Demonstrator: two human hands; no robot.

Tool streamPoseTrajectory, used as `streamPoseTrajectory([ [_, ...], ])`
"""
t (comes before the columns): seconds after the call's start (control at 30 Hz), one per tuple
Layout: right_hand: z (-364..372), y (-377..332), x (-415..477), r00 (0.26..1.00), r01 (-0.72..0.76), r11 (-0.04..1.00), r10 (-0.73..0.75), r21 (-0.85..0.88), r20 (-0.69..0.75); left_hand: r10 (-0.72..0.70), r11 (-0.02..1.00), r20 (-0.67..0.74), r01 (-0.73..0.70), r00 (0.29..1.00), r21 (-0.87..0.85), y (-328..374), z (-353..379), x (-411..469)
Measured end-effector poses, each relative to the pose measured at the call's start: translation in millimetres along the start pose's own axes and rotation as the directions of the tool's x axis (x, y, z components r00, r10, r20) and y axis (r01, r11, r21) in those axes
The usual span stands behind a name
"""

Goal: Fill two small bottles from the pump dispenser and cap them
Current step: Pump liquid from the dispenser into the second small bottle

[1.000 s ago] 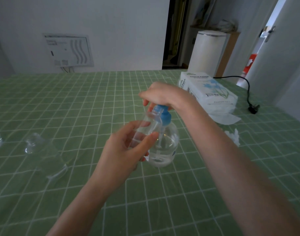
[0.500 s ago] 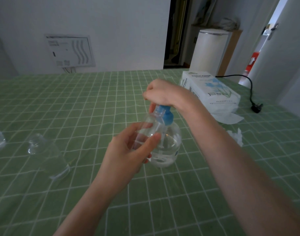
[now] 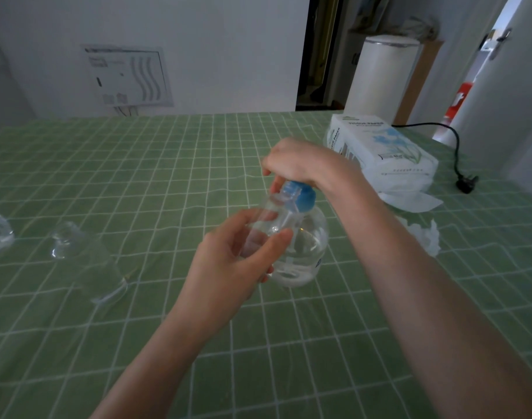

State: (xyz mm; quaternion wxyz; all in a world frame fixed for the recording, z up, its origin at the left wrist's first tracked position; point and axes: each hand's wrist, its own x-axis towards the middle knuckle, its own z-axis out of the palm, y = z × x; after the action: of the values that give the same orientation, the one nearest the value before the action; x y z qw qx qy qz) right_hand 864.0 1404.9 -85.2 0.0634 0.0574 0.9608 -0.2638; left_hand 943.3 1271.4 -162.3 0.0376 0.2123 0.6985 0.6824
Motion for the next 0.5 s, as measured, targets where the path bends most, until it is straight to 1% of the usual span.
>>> streamPoseTrajectory([
  [0.17, -7.1, -2.6, -2.2, 0.997, 0.047, 0.999, -0.048, -0.024, -0.064, 0.013, 1.0, -0.003, -0.013, 1.0, -0.019, 1.8, 0.6, 1.7],
  [0.5, -6.9, -2.0, -1.8, 0.998, 0.03, 0.999, -0.029, 0.017, -0.05, 0.009, 1.0, 0.005, -0.009, 1.0, -0.011, 2.9, 1.4, -0.4],
])
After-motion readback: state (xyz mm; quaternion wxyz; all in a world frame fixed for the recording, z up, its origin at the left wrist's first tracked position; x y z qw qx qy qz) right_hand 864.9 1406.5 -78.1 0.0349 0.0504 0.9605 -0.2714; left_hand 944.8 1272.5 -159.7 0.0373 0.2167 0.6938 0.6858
